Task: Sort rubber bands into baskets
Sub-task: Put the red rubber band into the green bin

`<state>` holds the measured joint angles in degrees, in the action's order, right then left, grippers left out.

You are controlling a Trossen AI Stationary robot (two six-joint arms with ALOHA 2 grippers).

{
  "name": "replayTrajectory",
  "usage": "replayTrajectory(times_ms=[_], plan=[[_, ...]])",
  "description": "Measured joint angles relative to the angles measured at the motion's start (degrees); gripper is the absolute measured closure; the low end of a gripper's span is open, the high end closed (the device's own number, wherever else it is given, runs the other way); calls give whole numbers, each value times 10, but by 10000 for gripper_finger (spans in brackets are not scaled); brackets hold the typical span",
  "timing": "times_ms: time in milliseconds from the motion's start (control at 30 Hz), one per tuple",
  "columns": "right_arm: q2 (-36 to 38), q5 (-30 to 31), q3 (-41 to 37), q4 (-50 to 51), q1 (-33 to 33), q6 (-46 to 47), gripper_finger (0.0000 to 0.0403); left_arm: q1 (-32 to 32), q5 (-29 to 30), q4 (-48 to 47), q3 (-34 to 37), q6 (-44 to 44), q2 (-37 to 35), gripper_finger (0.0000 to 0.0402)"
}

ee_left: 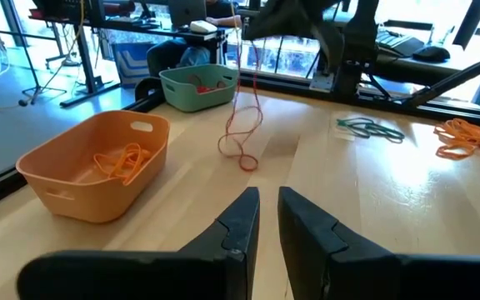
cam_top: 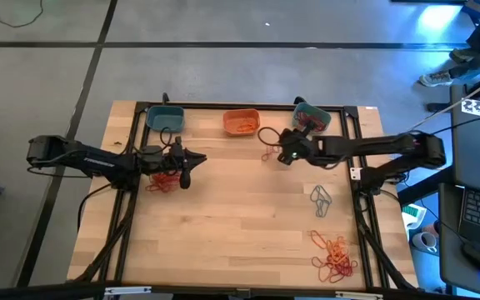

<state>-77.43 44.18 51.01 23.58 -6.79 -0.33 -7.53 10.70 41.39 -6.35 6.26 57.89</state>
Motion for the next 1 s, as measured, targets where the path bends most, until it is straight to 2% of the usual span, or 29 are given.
replayTrajectory(times_ms=[133,367,533,667,1000], plan=[[41,50,0,17,0,-3,396,0,0,0,0,0,0,357],[90,150,0,23,-10,-75,395,-1,0,0,0,-2,0,356],[104,146,0,24,-55,-109,395,-1,0,0,0,4,0,356],[104,121,0,26,-111,-124,395,-1,0,0,0,8,0,356],[91,-66,0,34,-272,-106,395,-1,0,16,0,12,0,356]])
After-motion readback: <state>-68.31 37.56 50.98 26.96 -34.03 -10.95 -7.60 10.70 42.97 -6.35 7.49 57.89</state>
